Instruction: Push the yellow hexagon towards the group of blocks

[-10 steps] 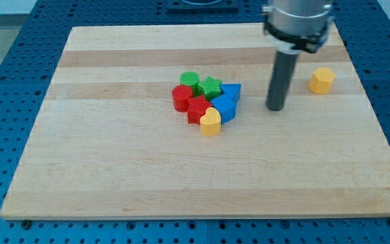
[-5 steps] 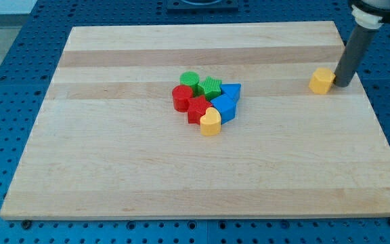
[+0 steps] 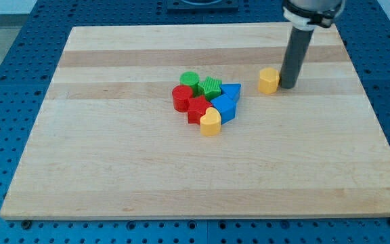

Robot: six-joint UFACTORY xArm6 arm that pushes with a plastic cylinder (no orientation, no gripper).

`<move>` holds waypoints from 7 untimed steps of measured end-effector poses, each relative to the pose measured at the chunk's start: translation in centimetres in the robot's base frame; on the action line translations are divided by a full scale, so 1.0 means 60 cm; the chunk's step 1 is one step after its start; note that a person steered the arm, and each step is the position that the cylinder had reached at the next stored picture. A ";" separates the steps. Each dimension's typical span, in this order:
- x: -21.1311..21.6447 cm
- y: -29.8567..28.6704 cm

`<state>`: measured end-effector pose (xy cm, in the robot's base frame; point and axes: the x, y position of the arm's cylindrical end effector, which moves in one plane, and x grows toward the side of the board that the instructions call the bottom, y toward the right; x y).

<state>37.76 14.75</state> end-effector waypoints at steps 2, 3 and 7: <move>-0.051 -0.023; -0.048 -0.038; -0.022 -0.043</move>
